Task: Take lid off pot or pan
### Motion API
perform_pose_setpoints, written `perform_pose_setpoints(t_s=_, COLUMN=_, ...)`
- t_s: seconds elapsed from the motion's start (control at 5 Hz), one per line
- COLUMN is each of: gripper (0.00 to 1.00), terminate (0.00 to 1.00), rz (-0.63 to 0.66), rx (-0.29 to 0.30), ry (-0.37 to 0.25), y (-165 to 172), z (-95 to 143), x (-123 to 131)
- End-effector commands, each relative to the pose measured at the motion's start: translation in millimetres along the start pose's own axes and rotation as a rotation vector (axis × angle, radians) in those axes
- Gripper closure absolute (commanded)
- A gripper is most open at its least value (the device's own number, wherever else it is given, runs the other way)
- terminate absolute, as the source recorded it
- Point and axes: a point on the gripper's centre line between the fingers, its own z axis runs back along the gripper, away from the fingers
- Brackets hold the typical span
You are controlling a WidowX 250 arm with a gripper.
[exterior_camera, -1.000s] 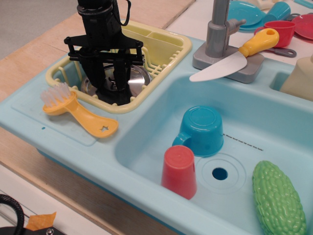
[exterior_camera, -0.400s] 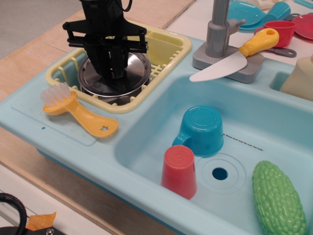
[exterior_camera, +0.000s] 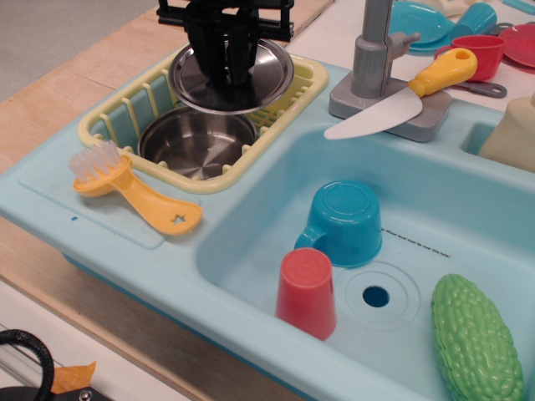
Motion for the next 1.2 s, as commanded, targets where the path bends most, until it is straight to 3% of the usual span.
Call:
perform_pose_setpoints(t_s=0.0, gripper=1.00, terminate=0.00, rz=-0.057, rx=-0.009, ry=-0.012, y=-2, z=8, x=25)
perform_pose_setpoints(t_s=0.2, gripper=1.00, terminate=0.00, rz=-0.094, rx=-0.023, ry=0.009, y=-3, z=-2, x=37)
perform_pose_setpoints(t_s=0.4, gripper=1.00, terminate=0.00, rz=-0.135, rx=0.003, ry=0.057, y=-7, z=-5, x=49)
perform_pose_setpoints(t_s=0.6, gripper=0.00, terminate=0.00, rz=-0.172, rx=-0.025, ry=0.100, y=-9, z=-12, x=55)
perform_pose_setpoints(t_s=0.8, gripper=0.00, terminate=0.00, rz=-0.172, rx=-0.025, ry=0.100, y=-9, z=-12, x=55)
perform_pose_setpoints(t_s=1.0, gripper=0.00, terminate=1.00, rz=-0.172, rx=-0.025, ry=0.100, y=-9, z=-12, x=55)
